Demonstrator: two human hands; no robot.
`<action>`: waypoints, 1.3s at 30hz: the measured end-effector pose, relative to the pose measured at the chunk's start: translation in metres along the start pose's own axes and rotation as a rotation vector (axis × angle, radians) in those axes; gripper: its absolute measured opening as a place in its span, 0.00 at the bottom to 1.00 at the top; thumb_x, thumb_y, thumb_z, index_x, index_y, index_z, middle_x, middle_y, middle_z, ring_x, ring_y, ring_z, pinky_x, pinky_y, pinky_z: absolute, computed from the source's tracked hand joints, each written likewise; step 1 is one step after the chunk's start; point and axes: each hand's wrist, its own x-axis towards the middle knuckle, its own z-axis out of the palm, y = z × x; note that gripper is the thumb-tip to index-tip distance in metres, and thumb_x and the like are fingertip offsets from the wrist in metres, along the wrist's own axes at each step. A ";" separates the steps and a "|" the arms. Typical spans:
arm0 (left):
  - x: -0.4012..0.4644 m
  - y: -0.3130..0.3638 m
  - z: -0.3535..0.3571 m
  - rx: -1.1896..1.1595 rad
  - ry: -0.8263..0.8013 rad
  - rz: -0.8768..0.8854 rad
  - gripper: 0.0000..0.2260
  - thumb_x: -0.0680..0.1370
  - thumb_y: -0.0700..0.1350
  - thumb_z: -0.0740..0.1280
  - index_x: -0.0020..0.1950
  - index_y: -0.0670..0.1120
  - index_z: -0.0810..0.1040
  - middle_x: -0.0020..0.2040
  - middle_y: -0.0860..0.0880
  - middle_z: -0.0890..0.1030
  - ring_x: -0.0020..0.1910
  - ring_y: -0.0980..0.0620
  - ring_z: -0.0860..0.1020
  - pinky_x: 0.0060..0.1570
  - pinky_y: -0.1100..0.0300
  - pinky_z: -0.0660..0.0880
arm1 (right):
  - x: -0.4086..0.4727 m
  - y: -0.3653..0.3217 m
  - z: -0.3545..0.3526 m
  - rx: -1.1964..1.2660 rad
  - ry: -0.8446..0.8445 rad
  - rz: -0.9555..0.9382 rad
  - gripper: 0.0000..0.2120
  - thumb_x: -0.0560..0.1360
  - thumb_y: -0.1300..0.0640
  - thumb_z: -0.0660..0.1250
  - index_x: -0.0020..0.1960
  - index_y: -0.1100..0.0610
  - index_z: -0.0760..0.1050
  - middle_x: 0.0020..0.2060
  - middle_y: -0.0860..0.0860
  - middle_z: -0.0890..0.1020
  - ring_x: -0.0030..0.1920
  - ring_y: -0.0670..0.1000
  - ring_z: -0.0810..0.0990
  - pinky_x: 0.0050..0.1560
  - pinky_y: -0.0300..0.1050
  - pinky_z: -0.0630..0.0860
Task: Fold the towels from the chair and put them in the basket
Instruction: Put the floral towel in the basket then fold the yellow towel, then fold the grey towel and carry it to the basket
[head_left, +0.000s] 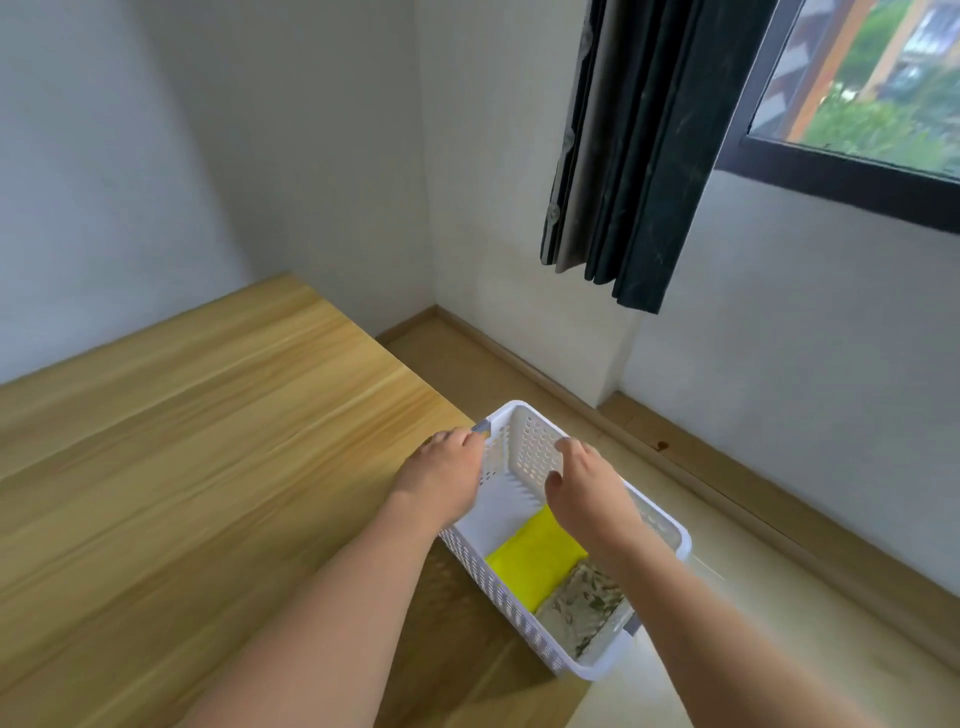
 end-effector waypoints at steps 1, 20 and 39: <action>-0.012 -0.008 -0.014 0.001 0.049 0.004 0.10 0.82 0.43 0.56 0.62 0.44 0.69 0.65 0.46 0.71 0.64 0.45 0.70 0.59 0.53 0.68 | -0.009 -0.013 -0.010 -0.005 0.035 -0.014 0.17 0.76 0.63 0.59 0.64 0.63 0.70 0.62 0.59 0.75 0.63 0.59 0.73 0.59 0.48 0.68; -0.336 -0.264 -0.158 -0.072 0.441 0.003 0.19 0.82 0.47 0.59 0.71 0.42 0.65 0.74 0.46 0.65 0.73 0.47 0.62 0.69 0.53 0.64 | -0.260 -0.356 0.022 -0.036 0.237 -0.263 0.21 0.77 0.59 0.58 0.70 0.58 0.66 0.64 0.55 0.74 0.64 0.56 0.72 0.62 0.48 0.68; -0.593 -0.582 -0.182 -0.070 0.460 -0.095 0.20 0.82 0.48 0.58 0.72 0.43 0.65 0.73 0.47 0.67 0.72 0.48 0.64 0.69 0.51 0.65 | -0.401 -0.678 0.184 -0.004 0.126 -0.324 0.23 0.77 0.56 0.59 0.72 0.57 0.63 0.68 0.54 0.70 0.66 0.56 0.70 0.61 0.48 0.68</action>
